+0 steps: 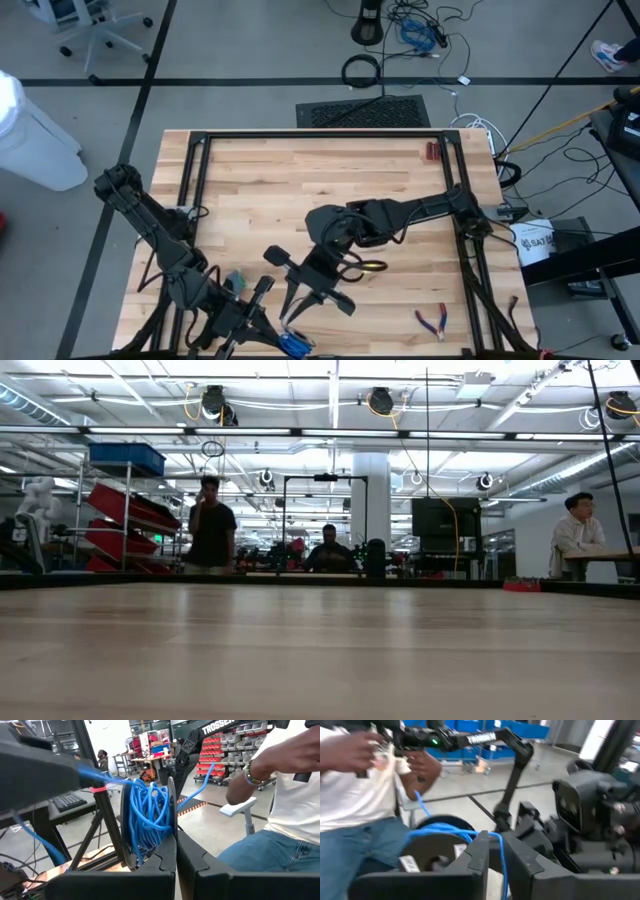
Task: Coil cords
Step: Coil the blue wire onto the black spool
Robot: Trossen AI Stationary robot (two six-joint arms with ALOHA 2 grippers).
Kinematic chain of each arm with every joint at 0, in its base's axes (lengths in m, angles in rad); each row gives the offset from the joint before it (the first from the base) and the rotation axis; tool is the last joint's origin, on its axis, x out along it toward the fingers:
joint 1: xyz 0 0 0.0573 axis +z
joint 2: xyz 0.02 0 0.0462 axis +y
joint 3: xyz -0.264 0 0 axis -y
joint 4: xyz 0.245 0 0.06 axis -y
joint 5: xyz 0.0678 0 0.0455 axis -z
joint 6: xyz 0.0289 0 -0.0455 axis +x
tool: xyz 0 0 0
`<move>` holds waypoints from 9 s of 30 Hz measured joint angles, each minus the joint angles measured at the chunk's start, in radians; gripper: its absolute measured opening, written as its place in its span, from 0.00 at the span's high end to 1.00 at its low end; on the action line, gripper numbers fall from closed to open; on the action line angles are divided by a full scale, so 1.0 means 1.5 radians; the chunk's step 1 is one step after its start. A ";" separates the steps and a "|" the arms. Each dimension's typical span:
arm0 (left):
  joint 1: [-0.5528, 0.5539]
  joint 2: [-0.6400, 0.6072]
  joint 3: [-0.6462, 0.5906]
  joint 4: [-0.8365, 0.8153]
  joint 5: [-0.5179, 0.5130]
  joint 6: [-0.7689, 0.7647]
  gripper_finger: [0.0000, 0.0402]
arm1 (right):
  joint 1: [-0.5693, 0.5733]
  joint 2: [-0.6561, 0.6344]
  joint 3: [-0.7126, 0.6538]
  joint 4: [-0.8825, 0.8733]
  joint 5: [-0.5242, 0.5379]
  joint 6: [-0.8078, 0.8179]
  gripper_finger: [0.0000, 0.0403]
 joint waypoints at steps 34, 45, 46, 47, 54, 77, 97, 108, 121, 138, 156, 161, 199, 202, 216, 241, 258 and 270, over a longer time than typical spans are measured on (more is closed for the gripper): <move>-0.005 0.000 0.001 0.043 0.099 0.050 1.00 | -0.136 -0.114 0.000 -0.121 -0.145 0.122 0.72; -0.005 0.000 0.001 0.077 0.095 0.049 1.00 | -0.031 -0.246 0.001 -0.360 0.243 -0.010 0.72; -0.005 0.000 0.001 0.077 0.094 0.049 1.00 | -0.008 -0.246 0.001 -0.364 0.272 -0.017 0.72; -0.005 0.000 0.001 0.077 0.095 0.048 1.00 | 0.016 -0.245 0.001 -0.365 0.304 -0.024 0.72; -0.004 0.000 0.001 0.076 0.073 0.047 1.00 | 0.170 -0.177 0.000 -0.336 0.618 -0.120 0.72; -0.005 0.000 0.001 0.075 0.064 0.029 1.00 | 0.313 -0.031 0.000 0.013 1.071 -0.427 0.72; -0.005 0.000 0.001 0.075 0.060 0.029 1.00 | 0.286 -0.031 0.000 0.014 1.047 -0.422 0.84; -0.005 0.000 0.001 0.075 0.061 0.029 1.00 | 0.279 -0.031 0.000 0.015 1.047 -0.421 0.96; -0.004 0.000 0.001 0.075 0.061 0.030 1.00 | 0.245 -0.031 0.000 -0.009 0.972 -0.380 1.00; -0.008 0.000 0.000 0.121 0.061 0.121 1.00 | 0.200 -0.020 0.000 -0.159 0.769 -0.143 1.00; -0.037 0.000 0.000 0.144 -0.009 0.153 1.00 | 0.248 0.018 -0.001 -0.199 0.801 -0.037 1.00; -0.045 0.000 0.000 0.137 -0.057 0.156 1.00 | 0.277 0.016 -0.001 -0.229 0.829 0.011 1.00; -0.007 0.000 0.000 -0.029 -0.188 -0.012 1.00 | 0.319 -0.034 0.000 -0.353 0.860 0.162 1.00; -0.007 -0.001 0.000 -0.038 -0.190 -0.019 1.00 | 0.318 -0.043 0.000 -0.371 0.863 0.183 1.00; 0.009 0.003 0.000 -0.131 -0.275 -0.024 1.00 | 0.292 -0.044 0.001 -0.444 0.859 0.335 1.00; 0.020 0.063 0.001 -0.198 -0.320 -0.024 1.00 | 0.329 -0.022 0.000 -0.595 1.005 0.472 1.00; 0.019 0.063 0.001 -0.172 -0.319 -0.024 1.00 | 0.298 0.016 0.000 -0.541 1.003 0.387 1.00; 0.019 0.063 0.001 -0.173 -0.317 -0.024 1.00 | 0.310 0.009 0.000 -0.537 1.000 0.376 1.00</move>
